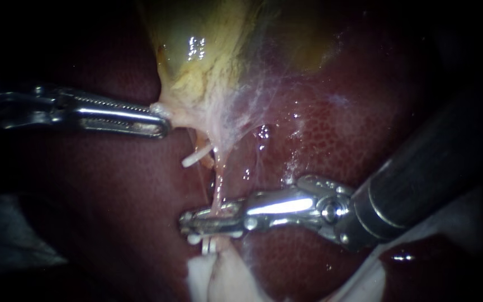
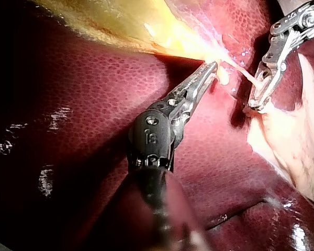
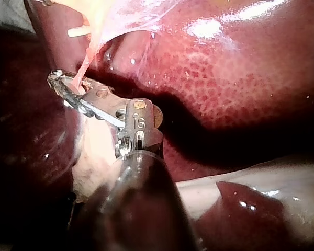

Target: Going back second clip right tube

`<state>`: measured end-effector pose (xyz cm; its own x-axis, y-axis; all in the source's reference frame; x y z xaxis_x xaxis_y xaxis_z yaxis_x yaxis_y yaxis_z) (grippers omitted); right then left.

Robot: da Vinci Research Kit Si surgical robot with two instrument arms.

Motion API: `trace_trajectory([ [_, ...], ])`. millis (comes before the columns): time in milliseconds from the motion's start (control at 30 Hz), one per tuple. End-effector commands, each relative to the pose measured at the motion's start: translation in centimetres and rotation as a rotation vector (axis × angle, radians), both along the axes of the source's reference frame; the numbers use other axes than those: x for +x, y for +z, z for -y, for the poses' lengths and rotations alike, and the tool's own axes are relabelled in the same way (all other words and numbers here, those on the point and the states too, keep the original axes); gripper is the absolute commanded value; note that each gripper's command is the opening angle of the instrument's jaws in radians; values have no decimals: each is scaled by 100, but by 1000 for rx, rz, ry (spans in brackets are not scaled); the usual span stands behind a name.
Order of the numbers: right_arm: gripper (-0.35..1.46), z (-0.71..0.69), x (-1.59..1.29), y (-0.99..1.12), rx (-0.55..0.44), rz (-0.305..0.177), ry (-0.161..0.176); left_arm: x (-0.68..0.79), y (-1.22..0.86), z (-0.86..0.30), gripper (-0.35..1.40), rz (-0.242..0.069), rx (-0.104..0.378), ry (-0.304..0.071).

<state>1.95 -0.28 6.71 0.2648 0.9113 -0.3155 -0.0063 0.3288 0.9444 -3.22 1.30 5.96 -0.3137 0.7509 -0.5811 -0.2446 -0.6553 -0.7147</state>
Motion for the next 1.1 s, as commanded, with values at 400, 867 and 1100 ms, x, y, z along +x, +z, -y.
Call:
trace_trajectory([
  [400, 46, -9, 3, 15, -70, 20, 24, 1, 0, 0, -35, 1, 0, 1],
  [867, 48, -28, -24, 36, -144, 92, 28, 3, -1, 0, -35, 2, 1, 2],
  [1100, 48, -30, -28, 39, -146, 96, 34, 4, -2, 0, -35, 2, 1, 2],
])
